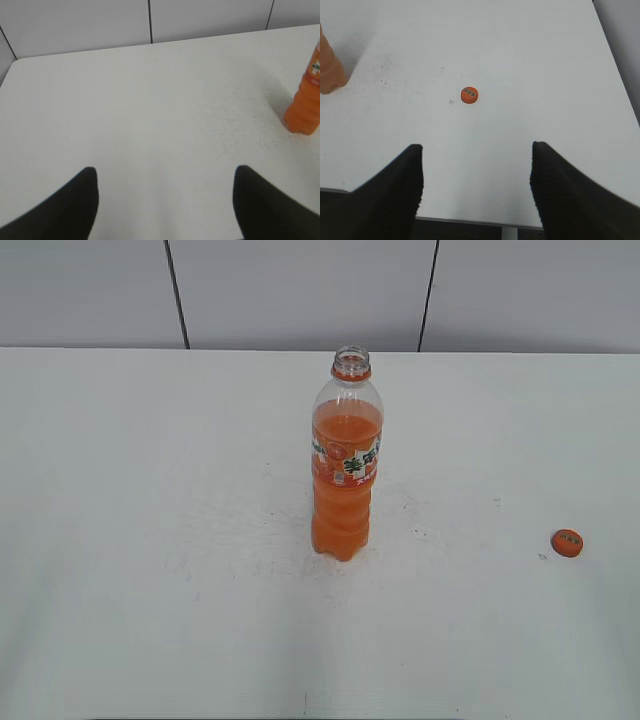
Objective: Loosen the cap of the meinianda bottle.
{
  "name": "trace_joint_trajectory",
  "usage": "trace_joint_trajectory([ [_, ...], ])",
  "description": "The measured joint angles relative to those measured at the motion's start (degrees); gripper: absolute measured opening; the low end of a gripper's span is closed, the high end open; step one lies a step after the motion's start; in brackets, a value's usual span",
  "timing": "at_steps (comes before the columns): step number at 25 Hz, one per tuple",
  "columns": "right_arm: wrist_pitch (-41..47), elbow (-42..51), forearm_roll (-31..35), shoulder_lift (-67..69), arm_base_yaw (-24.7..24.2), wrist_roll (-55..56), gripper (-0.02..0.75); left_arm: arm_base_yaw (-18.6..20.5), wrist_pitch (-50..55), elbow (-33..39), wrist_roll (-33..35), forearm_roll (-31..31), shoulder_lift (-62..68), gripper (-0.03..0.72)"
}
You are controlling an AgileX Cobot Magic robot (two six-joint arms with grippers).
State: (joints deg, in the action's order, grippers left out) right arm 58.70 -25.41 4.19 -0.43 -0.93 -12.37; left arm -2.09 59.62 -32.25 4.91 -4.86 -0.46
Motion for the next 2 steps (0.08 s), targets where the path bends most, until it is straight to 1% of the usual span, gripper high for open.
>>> trace_joint_trajectory([
  [2, 0.0, 0.0, 0.0, 0.0, 0.0, 0.0, 0.505, 0.0, 0.0, 0.0, 0.0, 0.0, 0.0, 0.509],
])
